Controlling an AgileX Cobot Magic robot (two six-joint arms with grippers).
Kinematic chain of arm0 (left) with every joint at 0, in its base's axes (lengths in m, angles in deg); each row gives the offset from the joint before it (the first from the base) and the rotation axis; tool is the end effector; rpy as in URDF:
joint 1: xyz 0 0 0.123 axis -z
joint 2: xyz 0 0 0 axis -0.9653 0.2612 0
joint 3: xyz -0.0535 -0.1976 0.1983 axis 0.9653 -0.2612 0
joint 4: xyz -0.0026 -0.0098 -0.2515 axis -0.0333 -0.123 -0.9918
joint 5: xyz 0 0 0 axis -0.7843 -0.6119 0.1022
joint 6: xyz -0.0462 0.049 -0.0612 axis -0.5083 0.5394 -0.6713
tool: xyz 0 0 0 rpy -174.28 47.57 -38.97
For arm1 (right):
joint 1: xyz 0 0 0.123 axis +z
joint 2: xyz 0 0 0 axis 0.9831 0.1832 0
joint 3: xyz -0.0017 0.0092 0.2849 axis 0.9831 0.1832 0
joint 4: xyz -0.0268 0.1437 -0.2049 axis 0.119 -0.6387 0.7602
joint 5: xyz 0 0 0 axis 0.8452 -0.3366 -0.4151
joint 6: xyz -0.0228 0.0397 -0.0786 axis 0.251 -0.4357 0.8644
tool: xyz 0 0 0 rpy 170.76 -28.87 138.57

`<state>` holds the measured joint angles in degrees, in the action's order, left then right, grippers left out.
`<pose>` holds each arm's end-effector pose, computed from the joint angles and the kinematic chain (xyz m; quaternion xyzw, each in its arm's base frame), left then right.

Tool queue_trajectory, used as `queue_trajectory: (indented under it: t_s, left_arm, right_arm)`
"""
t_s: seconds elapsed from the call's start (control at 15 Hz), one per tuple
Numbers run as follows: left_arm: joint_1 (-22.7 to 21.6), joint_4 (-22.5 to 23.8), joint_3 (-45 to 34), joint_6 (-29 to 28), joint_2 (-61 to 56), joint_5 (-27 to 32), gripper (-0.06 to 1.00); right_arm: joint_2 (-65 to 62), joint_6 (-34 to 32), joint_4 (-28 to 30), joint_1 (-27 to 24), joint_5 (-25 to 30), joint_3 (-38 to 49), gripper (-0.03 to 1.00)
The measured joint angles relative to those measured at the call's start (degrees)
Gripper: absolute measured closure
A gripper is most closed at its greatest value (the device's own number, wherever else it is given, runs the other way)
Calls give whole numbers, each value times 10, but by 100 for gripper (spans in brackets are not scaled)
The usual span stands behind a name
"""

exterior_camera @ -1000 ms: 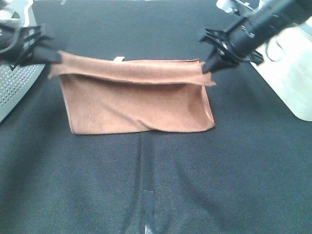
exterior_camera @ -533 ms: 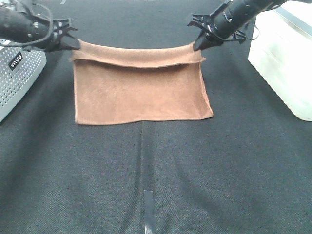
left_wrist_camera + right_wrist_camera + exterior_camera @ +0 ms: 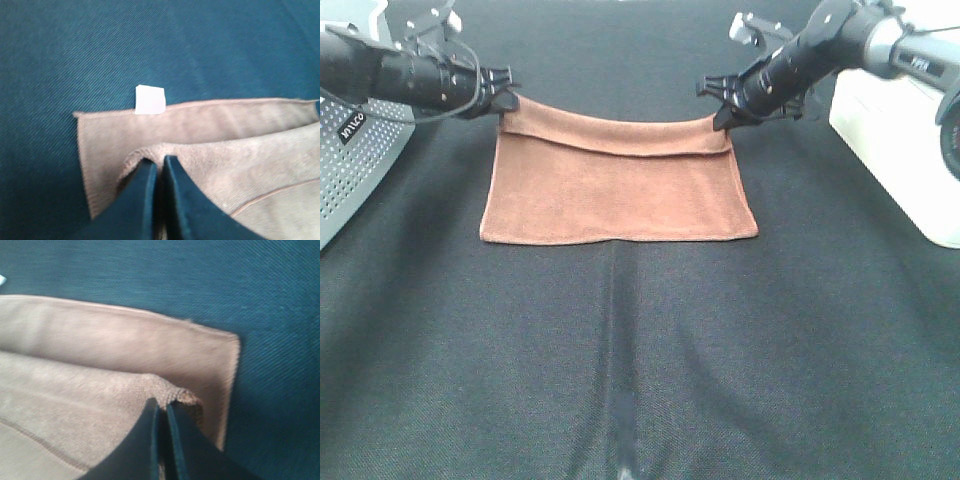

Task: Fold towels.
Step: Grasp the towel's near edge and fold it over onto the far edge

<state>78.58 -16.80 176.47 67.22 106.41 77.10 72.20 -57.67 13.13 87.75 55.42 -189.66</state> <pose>0.5446 -0.0720 0.1186 0.0124 0.8783 -0.2486 0.4083 0.5635 0.1089 0.1168 -0.0629 0.9294 0.1802 0.3158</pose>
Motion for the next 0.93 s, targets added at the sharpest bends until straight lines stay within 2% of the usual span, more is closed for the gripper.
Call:
queue_trajectory:
  t_s: [0.13,0.2,0.27,0.33,0.4,0.47,0.53,0.6,0.67,0.73,0.93]
  left_arm:
    - [0,4,1,0,5,-7,75]
    - [0,5,2,0,5,-11,67]
    - [0,5,3,0,5,-13,58]
    - [0,6,3,0,5,-14,42]
    - [0,6,3,0,5,-13,33]
    - [0,6,3,0,5,-13,33]
    - [0,9,3,0,4,-8,27]
    - [0,16,3,0,2,1,25]
    - [0,32,3,0,-3,11,24]
    - [0,57,3,-14,-15,38,24]
    - [-3,128,6,-73,-32,127,24]
  right_arm:
    - [1,0,2,0,-22,-1,95]
    - [1,0,2,0,-29,-1,89]
    - [1,0,2,0,-29,-1,78]
    - [1,-1,6,0,-28,-1,53]
    - [1,-1,6,0,-25,-1,37]
    - [1,-1,6,0,-25,-1,37]
    - [-1,-1,6,0,-13,-1,26]
    - [-2,-1,7,0,8,-1,21]
    - [-7,-1,12,0,42,-1,19]
    - [-19,-1,21,0,100,-1,18]
    - [-41,-2,41,0,186,-1,18]
